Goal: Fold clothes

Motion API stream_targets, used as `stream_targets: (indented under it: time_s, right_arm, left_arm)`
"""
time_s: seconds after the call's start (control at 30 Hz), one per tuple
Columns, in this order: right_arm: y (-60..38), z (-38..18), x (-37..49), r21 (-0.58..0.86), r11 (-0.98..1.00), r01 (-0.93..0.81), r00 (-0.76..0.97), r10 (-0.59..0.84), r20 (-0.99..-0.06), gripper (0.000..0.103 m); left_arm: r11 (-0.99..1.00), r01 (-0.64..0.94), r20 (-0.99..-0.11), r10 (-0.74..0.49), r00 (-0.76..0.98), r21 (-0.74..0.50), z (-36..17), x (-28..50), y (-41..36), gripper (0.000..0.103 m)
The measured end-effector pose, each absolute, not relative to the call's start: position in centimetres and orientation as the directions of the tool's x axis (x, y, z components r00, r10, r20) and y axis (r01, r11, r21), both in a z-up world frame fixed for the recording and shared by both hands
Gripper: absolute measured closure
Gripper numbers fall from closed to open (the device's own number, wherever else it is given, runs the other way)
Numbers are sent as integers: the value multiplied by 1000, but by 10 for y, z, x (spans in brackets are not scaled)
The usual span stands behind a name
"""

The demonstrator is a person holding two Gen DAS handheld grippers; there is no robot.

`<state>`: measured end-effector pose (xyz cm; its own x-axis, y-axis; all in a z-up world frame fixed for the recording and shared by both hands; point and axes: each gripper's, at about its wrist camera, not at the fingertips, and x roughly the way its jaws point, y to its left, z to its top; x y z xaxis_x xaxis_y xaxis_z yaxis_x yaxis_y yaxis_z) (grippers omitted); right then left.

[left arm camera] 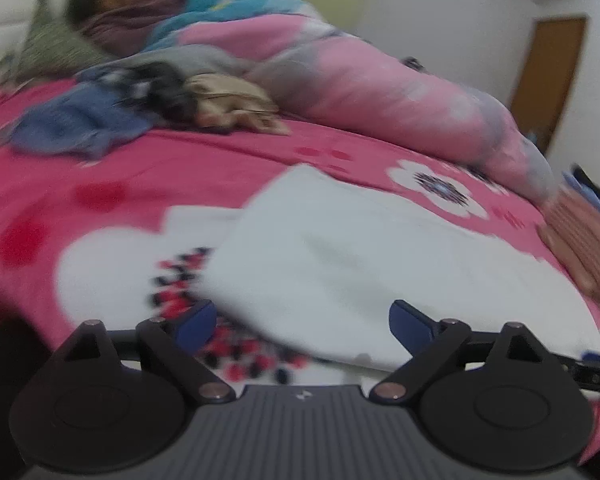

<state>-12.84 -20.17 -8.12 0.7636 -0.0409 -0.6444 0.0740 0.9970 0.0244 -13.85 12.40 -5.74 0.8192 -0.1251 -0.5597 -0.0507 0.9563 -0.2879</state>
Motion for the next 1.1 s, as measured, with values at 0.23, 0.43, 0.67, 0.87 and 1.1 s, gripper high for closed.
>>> stream_targets:
  time_s: [0.23, 0.43, 0.67, 0.87, 1.1]
  right_arm:
    - [-194, -59, -125, 54, 996, 73, 806, -27, -591, 1]
    - [-172, -51, -117, 34, 999, 32, 826, -8, -564, 2]
    - [-126, -45, -121, -38, 981, -189, 849, 144, -509, 35]
    - [-48, -52, -120, -184, 839, -512, 795, 381, -473, 49]
    - [28, -67, -101, -363, 657, -661, 737, 477, -480, 61]
  left_arm:
    - [915, -106, -550, -138, 824, -389, -68, -143, 162, 44]
    - [892, -98, -530, -171, 830, -441, -75, -132, 175, 57]
    - [879, -38, -488, -227, 843, -474, -76, -126, 188, 89]
    - [881, 29, -449, -268, 852, -472, -63, -124, 187, 93]
    - [865, 76, -423, -317, 849, -496, -53, -119, 185, 94]
